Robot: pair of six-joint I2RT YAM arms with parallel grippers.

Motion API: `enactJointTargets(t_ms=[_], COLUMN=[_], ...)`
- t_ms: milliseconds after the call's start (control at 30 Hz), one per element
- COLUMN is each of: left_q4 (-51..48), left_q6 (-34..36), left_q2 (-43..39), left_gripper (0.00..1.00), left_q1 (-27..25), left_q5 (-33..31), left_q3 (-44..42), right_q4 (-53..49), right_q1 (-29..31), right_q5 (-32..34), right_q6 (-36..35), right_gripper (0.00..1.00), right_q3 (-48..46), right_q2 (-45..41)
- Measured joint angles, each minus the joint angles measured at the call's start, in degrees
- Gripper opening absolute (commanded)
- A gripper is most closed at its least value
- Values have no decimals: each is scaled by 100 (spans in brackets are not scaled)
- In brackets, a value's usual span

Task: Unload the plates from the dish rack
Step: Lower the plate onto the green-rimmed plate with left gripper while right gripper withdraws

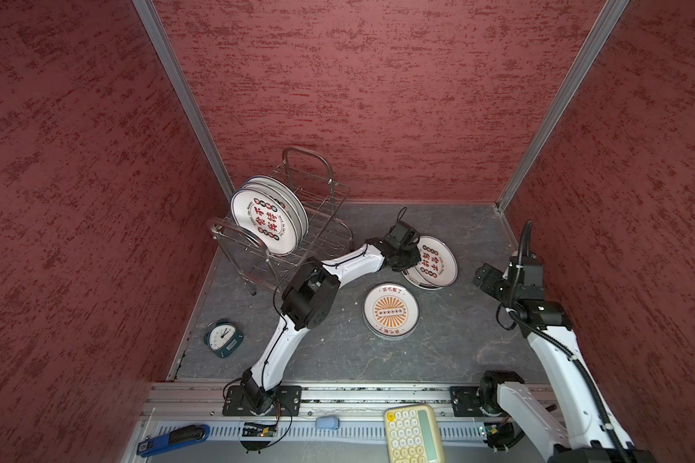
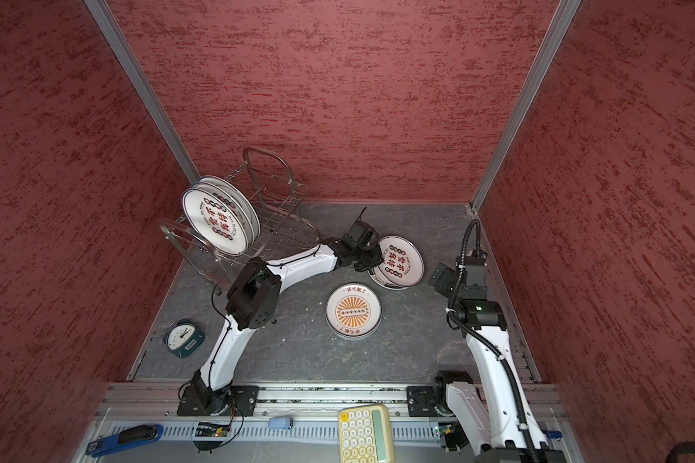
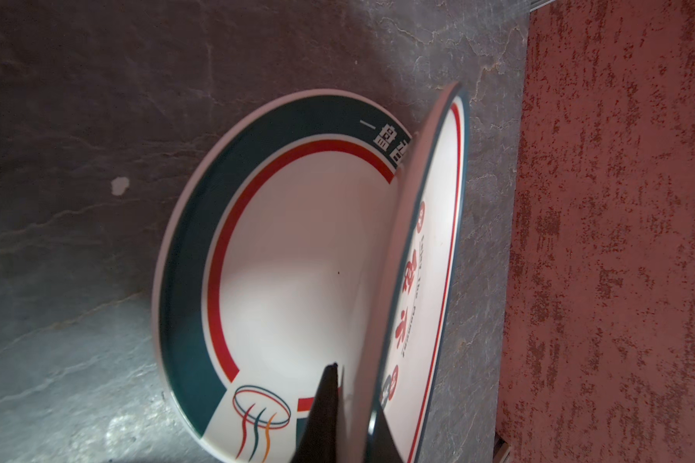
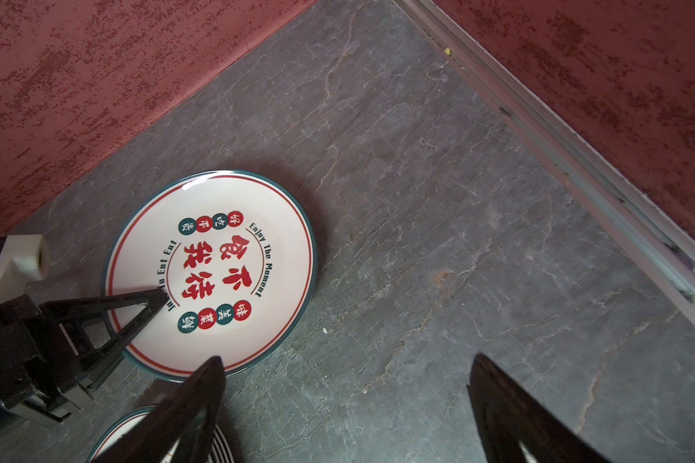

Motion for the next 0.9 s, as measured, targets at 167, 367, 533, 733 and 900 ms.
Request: enactJointTargets(t_ms=[167, 367, 533, 733, 900], left_q4=[-151, -275, -459, -715, -925], left_q6=[15, -2, 13, 15, 11], left_q2=[2, 13, 13, 74, 201], left_gripper=[20, 29, 37, 40, 44], left_q1=[9, 37, 68, 107, 120], left_q5=[-33, -57, -138, -175, -186], left_q3=[-13, -13, -13, 61, 216], right_q4=[0, 9, 28, 37, 83], right_q1=[0, 0, 0, 0, 0], right_q5=[-9, -68, -170, -284, -363], right_q6=[-28, -39, -39, -39, -39], right_gripper=[96, 96, 97, 99, 99], right_q3=[-2, -13, -96, -136, -188], right_q2=[-35, -42, -22, -2, -2])
